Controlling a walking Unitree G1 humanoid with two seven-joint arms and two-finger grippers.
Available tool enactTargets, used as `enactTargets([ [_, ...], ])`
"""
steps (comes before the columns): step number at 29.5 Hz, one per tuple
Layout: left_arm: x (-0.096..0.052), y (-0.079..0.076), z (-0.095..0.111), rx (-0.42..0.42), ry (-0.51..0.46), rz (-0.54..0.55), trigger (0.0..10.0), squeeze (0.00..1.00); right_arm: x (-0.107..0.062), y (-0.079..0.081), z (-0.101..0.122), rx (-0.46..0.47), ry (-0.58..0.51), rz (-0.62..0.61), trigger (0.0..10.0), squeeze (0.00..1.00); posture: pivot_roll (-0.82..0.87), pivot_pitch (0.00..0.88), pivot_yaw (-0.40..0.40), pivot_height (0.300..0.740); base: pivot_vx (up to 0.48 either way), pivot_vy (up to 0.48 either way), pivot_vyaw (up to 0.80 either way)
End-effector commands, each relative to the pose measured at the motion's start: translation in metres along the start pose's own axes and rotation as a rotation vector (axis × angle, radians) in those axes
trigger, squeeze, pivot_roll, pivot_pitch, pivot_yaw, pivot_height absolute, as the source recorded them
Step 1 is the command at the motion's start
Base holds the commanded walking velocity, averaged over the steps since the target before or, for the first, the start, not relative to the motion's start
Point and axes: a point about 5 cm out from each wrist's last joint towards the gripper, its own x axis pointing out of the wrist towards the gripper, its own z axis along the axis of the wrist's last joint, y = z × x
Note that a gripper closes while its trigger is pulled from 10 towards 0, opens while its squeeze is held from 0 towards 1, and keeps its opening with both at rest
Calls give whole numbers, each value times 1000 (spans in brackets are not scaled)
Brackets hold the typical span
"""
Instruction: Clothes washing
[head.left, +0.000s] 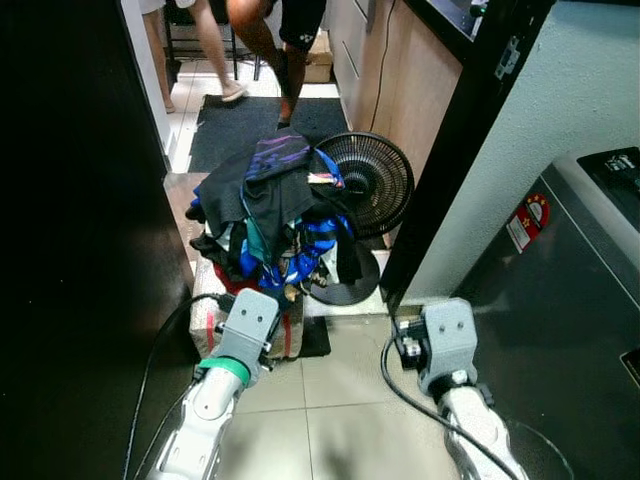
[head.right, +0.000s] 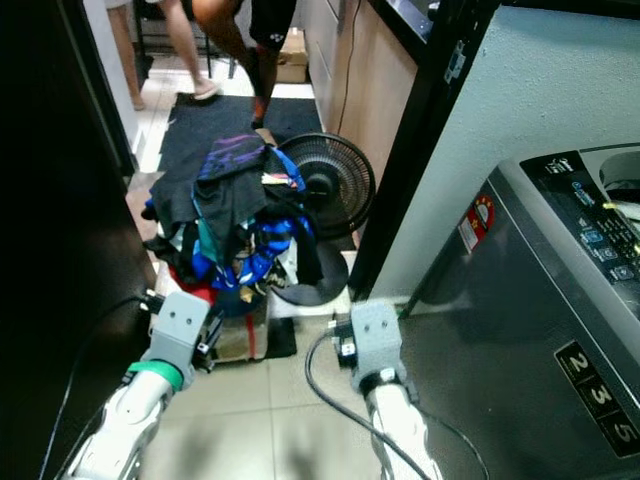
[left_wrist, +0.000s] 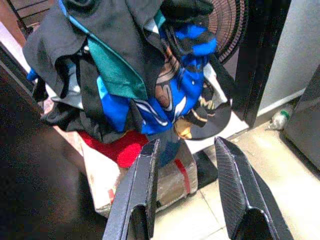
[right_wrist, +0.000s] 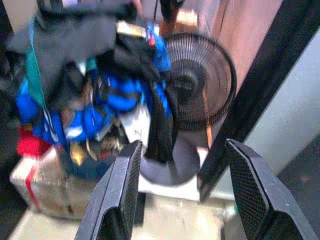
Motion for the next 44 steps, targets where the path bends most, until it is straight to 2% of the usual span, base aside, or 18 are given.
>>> enactTargets([
  [1, -3, -2, -5, -11, 26, -12, 10000, 0, -3, -2, -1, 10, 23, -17, 10000, 0, 35, 114, 17, 740, 0, 0, 0],
  [3, -2, 1, 0, -18, 17, -7, 10000, 0, -1, -9, 7, -7, 26, -46, 10000, 0, 24, 112, 20, 740, 0, 0, 0],
  [8, 0, 1, 3, -34, 16, -7, 10000, 0, 1, -16, 5, -17, 41, -64, 10000, 0, 8, 106, 11, 740, 0, 0, 0],
  [10, -5, 3, -6, -54, 60, 19, 10000, 0, -11, -17, -11, 19, 97, -92, 10000, 0, 16, 124, 6, 740, 0, 0, 0],
  [11, -7, 4, -9, -49, 76, 32, 10000, 0, -15, -15, -16, 39, 116, -96, 10000, 0, 26, 127, 8, 740, 0, 0, 0],
  [17, -11, 7, -3, -43, 53, 0, 10000, 0, -16, -5, -19, 27, 128, -70, 10000, 0, 17, 119, 16, 740, 0, 0, 0],
  [20, -4, 20, 2, -39, 46, 40, 10000, 0, -18, -2, -23, 35, 155, -44, 10000, 0, 29, 119, 39, 740, 0, 0, 0],
  [21, -4, 20, 2, -39, 46, 40, 10000, 0, -18, -2, -23, 35, 155, -44, 10000, 0, 29, 119, 39, 740, 0, 0, 0],
  [23, -1, 26, 9, -16, 23, 43, 10000, 0, -21, 9, -25, 20, 169, 92, 10000, 0, 29, 117, 41, 740, 0, 0, 0],
  [24, -1, 26, 9, -16, 23, 43, 10000, 0, -21, 9, -25, 20, 169, 92, 10000, 0, 29, 117, 41, 740, 0, 0, 0],
  [25, 1, 31, 12, 3, 11, 50, 10000, 0, -22, 15, -24, -13, 156, 152, 10000, 0, 21, 107, 37, 740, 0, 0, 0],
  [26, 6, 41, 17, 12, -5, 76, 10000, 0, -18, 18, -17, 22, 126, 159, 10000, 0, 26, 103, 30, 740, 0, 0, 0],
  [29, 9, 47, 21, 8, -15, 91, 10000, 0, -11, 16, -8, 70, 84, 126, 10000, 0, 25, 103, 31, 740, 0, 0, 0],
  [32, 12, 41, 26, -9, -30, 77, 10000, 0, 2, 6, 3, 92, 20, 52, 10000, 0, 17, 90, 37, 740, 0, 0, 0],
  [34, 13, 38, 28, -9, -37, 68, 10000, 0, 4, 5, 5, 91, 13, 38, 10000, 0, 17, 88, 36, 740, 0, 0, 0],
  [38, 15, 29, 35, -34, -59, 53, 10000, 0, 5, 3, -1, 56, 32, 17, 10000, 0, 26, 85, 31, 740, 0, 0, 0],
  [44, 11, 29, 36, -38, -63, 44, 10000, 0, 4, 1, -5, 49, 45, -7, 10000, 0, 35, 85, 27, 740, 0, 0, 0],
])
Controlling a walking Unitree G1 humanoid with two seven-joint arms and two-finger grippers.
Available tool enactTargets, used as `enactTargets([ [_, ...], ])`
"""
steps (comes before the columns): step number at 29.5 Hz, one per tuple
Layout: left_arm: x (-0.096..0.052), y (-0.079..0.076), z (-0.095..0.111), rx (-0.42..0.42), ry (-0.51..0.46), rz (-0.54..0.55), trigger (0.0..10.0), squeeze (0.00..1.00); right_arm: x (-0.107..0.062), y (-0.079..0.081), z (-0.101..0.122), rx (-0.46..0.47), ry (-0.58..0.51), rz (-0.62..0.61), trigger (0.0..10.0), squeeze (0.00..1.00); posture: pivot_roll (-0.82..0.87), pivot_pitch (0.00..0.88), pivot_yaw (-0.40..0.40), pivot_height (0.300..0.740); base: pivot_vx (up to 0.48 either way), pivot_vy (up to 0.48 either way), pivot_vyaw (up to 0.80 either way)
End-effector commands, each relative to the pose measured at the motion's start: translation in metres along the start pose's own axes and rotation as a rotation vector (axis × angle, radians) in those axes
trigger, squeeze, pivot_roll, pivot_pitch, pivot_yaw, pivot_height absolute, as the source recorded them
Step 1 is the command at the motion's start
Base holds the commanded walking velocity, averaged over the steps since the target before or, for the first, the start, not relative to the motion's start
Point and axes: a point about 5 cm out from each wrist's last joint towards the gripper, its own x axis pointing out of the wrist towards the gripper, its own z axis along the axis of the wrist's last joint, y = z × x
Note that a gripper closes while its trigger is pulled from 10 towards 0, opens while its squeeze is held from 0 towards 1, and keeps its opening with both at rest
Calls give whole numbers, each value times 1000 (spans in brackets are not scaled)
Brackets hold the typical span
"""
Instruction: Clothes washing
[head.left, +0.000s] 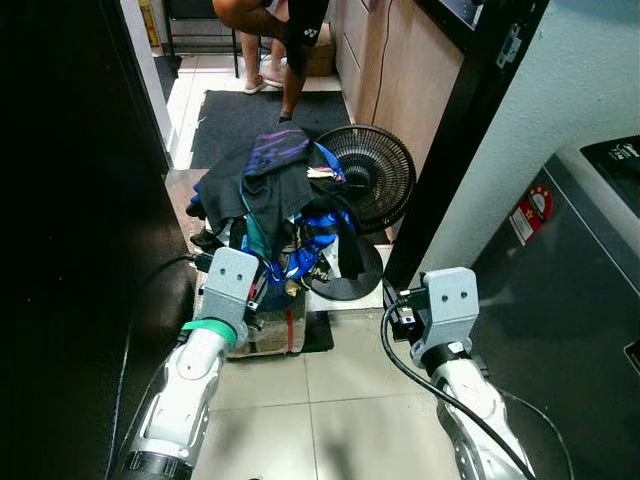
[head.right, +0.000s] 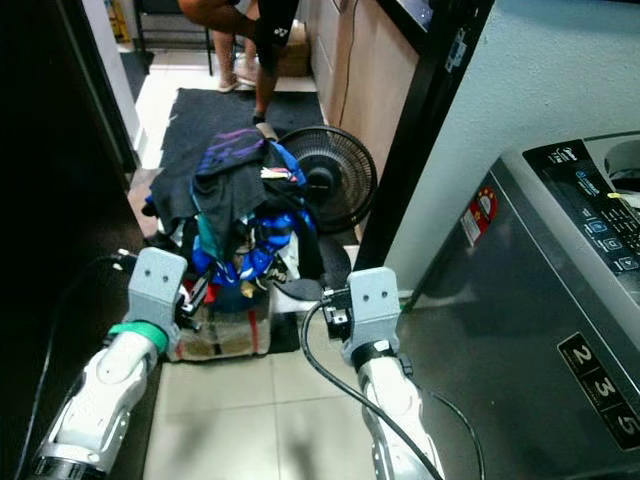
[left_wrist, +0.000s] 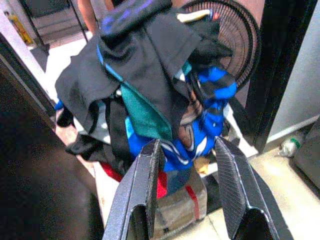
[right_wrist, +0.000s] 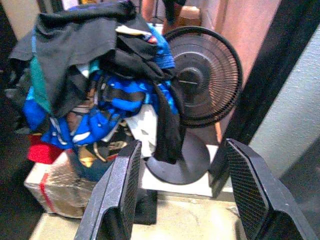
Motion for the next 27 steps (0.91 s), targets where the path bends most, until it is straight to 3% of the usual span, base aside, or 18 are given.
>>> enactTargets([
  [1, -4, -1, -6, -6, 26, -8, 10000, 0, -3, -2, -7, -3, 22, -12, 10000, 0, 35, 85, 27, 740, 0, 0, 0],
  [27, 7, -3, -1, -20, 8, 2, 10000, 0, 2, -1, -5, -2, 3, -32, 10000, 0, 10, 55, 21, 740, 0, 0, 0],
])
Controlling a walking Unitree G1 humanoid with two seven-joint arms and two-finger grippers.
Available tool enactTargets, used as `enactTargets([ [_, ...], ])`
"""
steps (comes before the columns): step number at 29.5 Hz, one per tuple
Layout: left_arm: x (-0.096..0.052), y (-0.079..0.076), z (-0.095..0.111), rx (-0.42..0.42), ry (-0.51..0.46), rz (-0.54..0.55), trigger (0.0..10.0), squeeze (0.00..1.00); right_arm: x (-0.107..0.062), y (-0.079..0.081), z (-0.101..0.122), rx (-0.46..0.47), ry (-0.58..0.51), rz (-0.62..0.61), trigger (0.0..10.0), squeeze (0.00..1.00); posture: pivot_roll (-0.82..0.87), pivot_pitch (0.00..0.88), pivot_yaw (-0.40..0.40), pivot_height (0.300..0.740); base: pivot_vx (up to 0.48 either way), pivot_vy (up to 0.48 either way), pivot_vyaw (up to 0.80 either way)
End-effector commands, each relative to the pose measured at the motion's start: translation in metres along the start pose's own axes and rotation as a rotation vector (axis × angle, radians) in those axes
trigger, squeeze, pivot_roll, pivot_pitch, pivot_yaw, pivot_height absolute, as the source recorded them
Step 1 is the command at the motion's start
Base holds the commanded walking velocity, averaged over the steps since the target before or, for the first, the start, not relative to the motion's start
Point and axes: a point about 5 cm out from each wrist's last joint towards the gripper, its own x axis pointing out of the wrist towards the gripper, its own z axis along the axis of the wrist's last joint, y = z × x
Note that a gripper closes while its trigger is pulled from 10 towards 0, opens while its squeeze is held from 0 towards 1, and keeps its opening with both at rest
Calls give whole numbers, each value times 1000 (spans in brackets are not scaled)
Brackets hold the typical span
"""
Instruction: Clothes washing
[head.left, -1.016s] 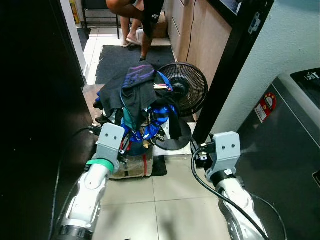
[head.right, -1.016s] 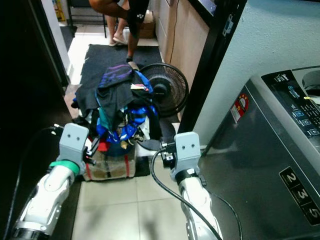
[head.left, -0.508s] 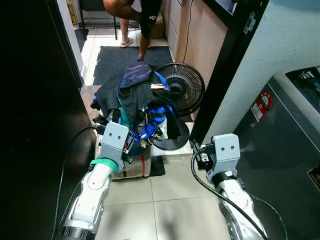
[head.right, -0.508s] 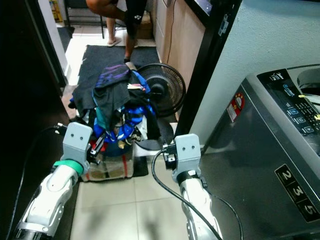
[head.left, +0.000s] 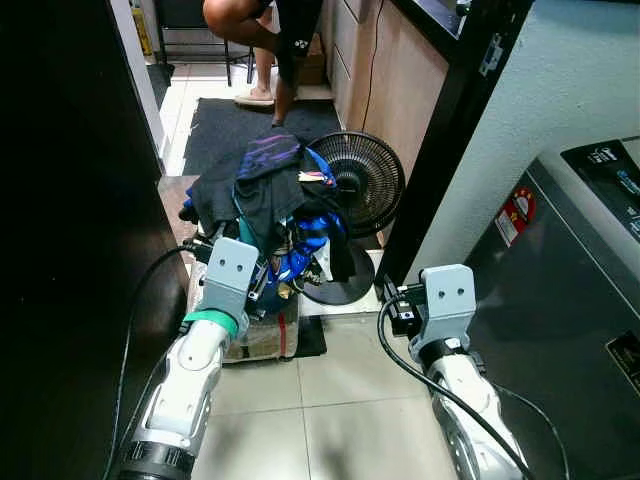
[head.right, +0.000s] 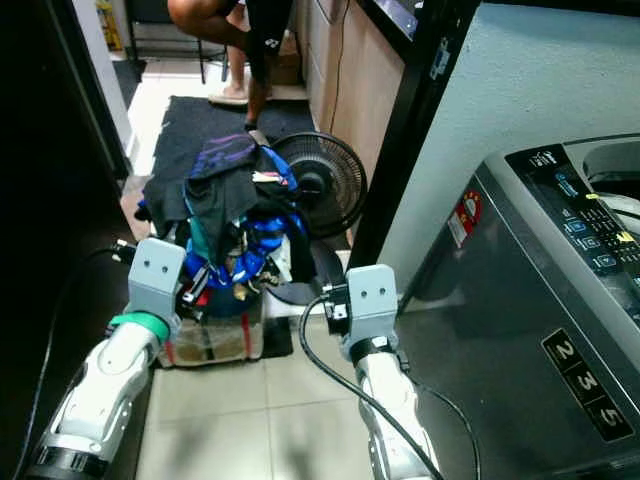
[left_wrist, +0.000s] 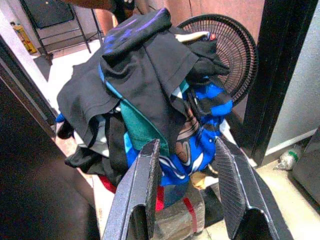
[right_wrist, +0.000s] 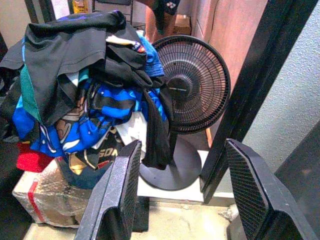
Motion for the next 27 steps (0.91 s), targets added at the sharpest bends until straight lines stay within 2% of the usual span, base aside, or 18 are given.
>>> enactTargets([
  [1, -1, -4, -5, -9, 17, -10, 10000, 0, -4, -3, -5, -2, 12, -16, 10000, 0, 10, 55, 21, 740, 0, 0, 0],
  [27, -1, -3, -9, -35, 34, -6, 10000, 0, -2, -6, -6, -13, 14, -25, 10000, 0, 11, 62, 12, 740, 0, 0, 0],
])
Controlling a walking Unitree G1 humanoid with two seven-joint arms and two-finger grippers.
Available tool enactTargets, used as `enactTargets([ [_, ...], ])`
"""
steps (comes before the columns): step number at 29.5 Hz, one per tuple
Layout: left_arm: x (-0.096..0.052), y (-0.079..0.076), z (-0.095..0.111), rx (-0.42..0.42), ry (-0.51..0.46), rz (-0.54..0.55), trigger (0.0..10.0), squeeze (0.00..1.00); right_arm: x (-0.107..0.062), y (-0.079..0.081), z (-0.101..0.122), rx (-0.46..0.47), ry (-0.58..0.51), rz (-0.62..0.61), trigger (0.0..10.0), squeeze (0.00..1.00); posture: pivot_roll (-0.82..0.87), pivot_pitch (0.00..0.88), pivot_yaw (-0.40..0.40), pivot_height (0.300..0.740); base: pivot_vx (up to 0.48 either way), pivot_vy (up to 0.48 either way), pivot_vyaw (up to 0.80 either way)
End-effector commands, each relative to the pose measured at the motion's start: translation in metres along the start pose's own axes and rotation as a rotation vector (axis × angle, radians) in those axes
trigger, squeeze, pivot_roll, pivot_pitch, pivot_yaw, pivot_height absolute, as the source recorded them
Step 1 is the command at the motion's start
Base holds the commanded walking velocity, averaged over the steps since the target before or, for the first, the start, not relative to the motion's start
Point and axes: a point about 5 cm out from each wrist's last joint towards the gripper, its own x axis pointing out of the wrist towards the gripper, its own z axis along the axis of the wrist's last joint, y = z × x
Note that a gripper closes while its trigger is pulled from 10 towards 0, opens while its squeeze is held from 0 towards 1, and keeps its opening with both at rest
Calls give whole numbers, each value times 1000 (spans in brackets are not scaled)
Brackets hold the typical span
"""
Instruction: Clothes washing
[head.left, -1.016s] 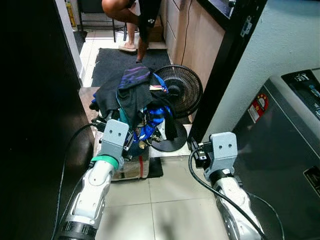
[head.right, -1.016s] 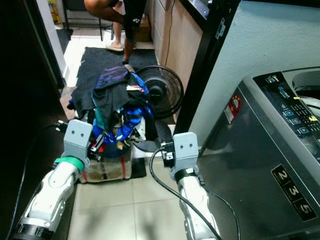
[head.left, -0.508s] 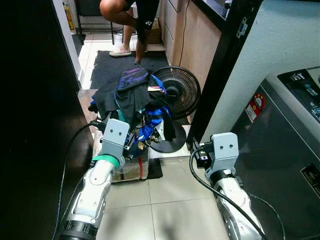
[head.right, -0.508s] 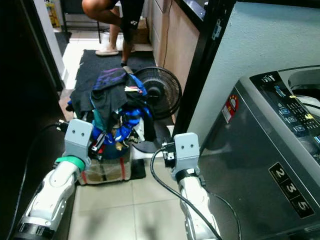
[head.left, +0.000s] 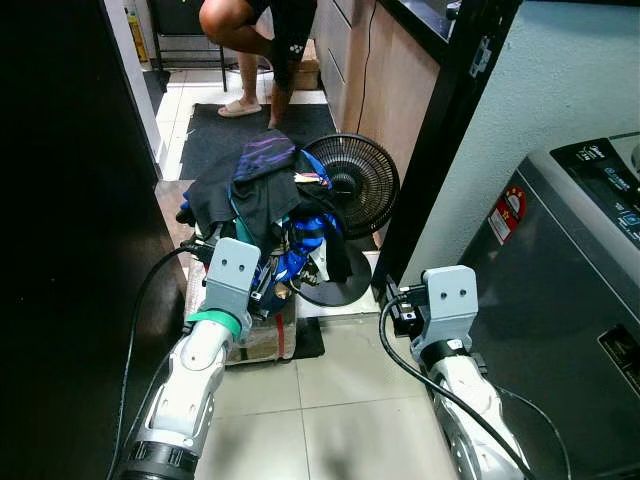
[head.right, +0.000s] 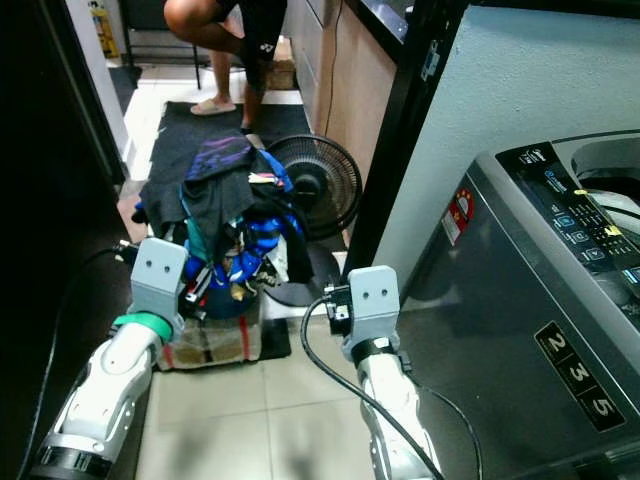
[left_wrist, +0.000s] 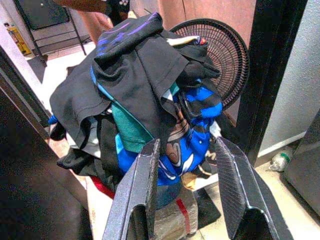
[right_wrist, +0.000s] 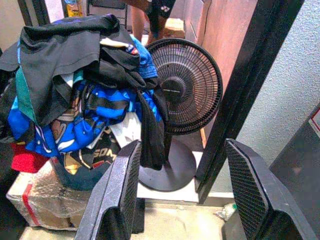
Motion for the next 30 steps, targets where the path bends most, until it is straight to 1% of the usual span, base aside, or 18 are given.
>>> enactTargets([
  [1, -1, 0, -6, -17, 23, 1, 10000, 0, -1, -3, -4, -6, 13, -17, 10000, 0, 14, 61, 10, 740, 0, 0, 0],
  [4, 0, -1, -5, -26, 17, 1, 10000, 0, 1, 0, 0, 20, -8, -4, 10000, 0, 15, 59, 8, 740, 0, 0, 0],
  [7, 0, -2, -5, -10, 21, 2, 10000, 0, 1, 1, 2, 34, -19, -1, 10000, 0, 14, 57, 8, 740, 0, 0, 0],
  [14, 1, -1, -5, -11, 19, 5, 10000, 0, 1, 0, 1, 34, -17, -9, 10000, 0, 15, 56, 10, 740, 0, 0, 0],
  [21, 2, -1, -6, 15, 21, 6, 10000, 0, 2, 0, 0, 24, -10, -19, 10000, 0, 19, 58, 12, 740, 0, 0, 0],
  [30, 1, -1, -6, 19, 25, 11, 10000, 0, 2, 1, -2, 23, -5, -9, 10000, 0, 19, 66, 16, 740, 0, 0, 0],
])
